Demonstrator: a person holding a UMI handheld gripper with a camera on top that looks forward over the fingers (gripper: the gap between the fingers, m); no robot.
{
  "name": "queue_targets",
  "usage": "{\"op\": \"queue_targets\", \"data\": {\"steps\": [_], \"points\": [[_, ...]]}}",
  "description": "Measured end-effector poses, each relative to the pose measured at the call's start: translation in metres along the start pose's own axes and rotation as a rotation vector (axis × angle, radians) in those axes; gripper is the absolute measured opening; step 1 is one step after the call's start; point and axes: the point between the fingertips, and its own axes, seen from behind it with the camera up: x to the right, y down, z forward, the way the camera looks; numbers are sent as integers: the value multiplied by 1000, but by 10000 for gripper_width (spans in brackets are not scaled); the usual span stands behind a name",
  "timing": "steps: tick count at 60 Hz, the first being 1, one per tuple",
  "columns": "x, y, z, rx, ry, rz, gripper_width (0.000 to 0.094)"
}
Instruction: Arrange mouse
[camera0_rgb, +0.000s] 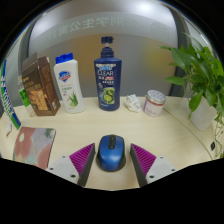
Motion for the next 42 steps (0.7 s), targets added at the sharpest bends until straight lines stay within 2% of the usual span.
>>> {"op": "queue_targets", "data": {"steps": [6,17,23,30,37,42], "points": [[5,-2,7,-6,15,-3,514],[7,-3,6,-12,33,-12,396],[6,-16,-2,4,46,-16,390],[-11,-79,-47,116,43,16,391],[-80,-136,-96,230,-61,41,391],[-149,-130,-111,224,-153,5,389]]}}
